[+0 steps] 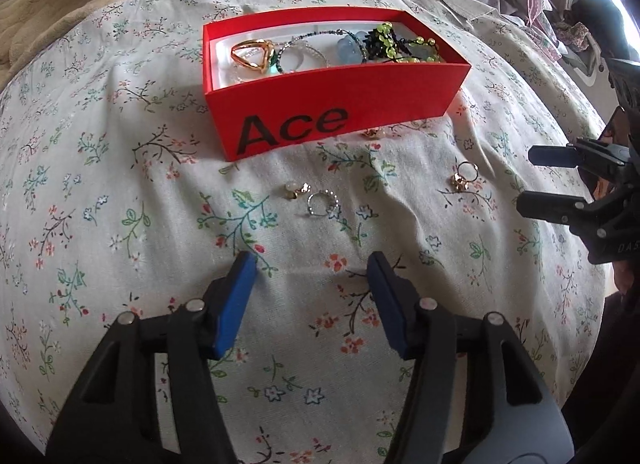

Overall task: Organize jewelry
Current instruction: 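Grasp the silver ring with the left tool while the right tool grasps the gold earring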

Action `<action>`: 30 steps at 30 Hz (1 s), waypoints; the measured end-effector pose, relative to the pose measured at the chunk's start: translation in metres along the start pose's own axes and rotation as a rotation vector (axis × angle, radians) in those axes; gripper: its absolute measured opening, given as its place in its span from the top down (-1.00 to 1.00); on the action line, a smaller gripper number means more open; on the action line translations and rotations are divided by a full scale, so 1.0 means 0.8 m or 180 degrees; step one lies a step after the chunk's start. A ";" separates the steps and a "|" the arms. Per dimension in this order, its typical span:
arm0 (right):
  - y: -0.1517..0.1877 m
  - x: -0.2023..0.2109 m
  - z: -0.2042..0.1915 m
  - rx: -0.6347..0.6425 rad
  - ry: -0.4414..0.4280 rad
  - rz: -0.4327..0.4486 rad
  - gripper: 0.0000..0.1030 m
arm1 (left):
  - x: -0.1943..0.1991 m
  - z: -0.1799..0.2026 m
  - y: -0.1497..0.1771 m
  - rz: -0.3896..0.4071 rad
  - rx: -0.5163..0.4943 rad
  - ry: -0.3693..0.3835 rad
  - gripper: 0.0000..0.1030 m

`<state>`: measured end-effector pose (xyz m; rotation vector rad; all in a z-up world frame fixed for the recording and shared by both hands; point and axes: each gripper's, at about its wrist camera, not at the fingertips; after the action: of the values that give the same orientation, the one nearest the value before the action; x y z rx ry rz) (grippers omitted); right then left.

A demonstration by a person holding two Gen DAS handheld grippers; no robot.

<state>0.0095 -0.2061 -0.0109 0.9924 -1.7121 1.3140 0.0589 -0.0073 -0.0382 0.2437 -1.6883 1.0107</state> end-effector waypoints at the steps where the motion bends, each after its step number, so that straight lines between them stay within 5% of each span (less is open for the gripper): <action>1: 0.000 0.000 -0.002 0.0012 -0.0002 0.0006 -0.60 | -0.002 -0.001 -0.003 -0.0004 0.0026 0.0031 0.09; 11: 0.002 -0.004 -0.009 0.0091 0.0013 -0.0009 -0.60 | -0.019 0.007 -0.026 -0.0033 -0.0041 0.0024 0.25; 20: 0.000 -0.001 -0.001 0.0023 0.0023 0.0015 -0.60 | -0.023 0.009 -0.031 -0.0079 -0.0114 -0.0033 0.67; 30: -0.004 0.002 -0.003 0.0005 -0.0005 0.0058 -0.60 | -0.010 0.005 -0.027 -0.0067 -0.0054 -0.0023 0.68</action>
<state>0.0123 -0.2044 -0.0078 0.9812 -1.7255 1.3267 0.0724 -0.0263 -0.0346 0.2538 -1.6968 0.9805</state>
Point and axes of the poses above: each gripper's, at about its wrist camera, not at the fingertips, and x roughly against the way its jaws point, z to its right, y to its underside, and after that the axes turned 15 degrees about -x, right-handed
